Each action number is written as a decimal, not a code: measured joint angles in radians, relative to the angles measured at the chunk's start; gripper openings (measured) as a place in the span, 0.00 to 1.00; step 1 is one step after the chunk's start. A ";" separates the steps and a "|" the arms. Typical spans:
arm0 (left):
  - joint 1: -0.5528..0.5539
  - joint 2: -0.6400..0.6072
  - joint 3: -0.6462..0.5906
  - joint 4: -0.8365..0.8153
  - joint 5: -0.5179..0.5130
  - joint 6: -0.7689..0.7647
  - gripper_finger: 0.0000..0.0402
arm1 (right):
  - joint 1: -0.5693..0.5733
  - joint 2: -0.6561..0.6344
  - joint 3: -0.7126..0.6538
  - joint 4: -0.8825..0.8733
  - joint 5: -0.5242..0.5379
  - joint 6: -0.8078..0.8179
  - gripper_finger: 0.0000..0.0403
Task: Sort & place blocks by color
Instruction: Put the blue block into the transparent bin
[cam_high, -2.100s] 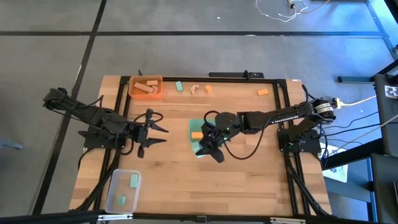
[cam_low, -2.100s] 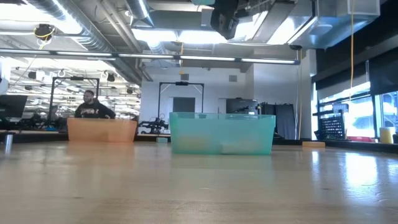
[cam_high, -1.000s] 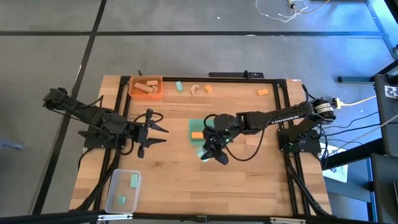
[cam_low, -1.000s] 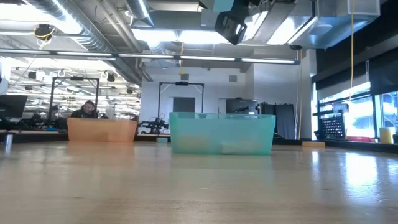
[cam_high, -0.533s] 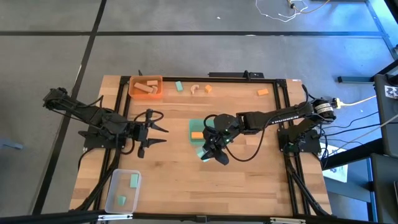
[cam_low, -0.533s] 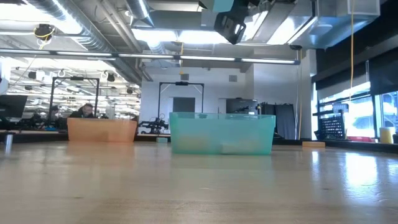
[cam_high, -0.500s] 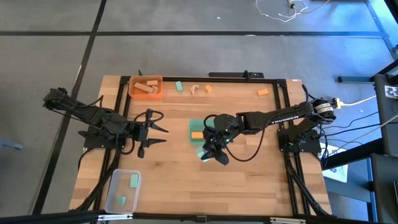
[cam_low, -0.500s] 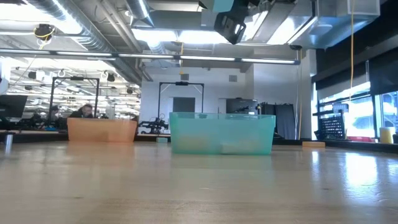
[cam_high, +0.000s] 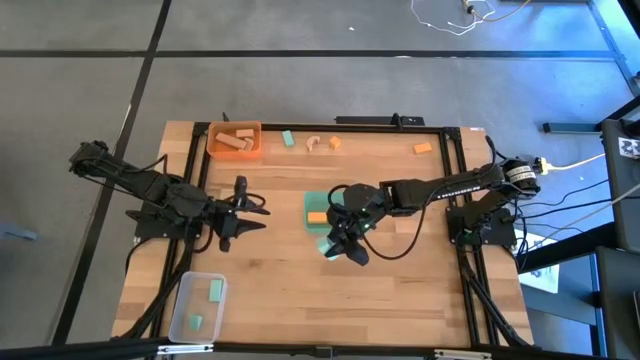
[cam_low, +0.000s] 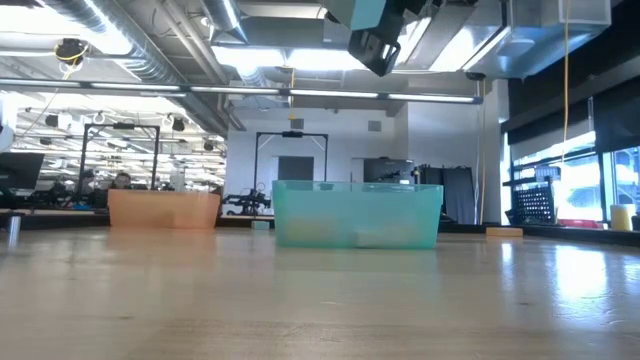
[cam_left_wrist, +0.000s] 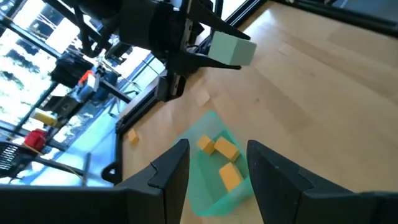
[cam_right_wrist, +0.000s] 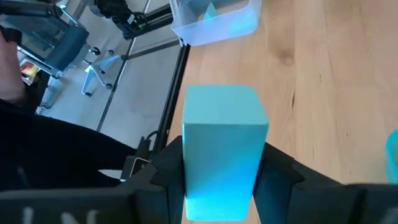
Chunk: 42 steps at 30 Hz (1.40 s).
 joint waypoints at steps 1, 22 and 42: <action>0.000 0.000 0.000 0.001 -0.003 0.011 0.38 | 0.000 0.000 0.000 -0.006 0.000 0.000 0.33; 0.000 0.000 0.000 -0.001 -0.081 0.039 0.53 | 0.000 0.000 0.000 -0.010 0.000 -0.019 0.33; 0.000 0.000 0.000 -0.001 -0.101 0.037 0.54 | -0.002 0.000 0.000 -0.010 -0.001 -0.045 0.33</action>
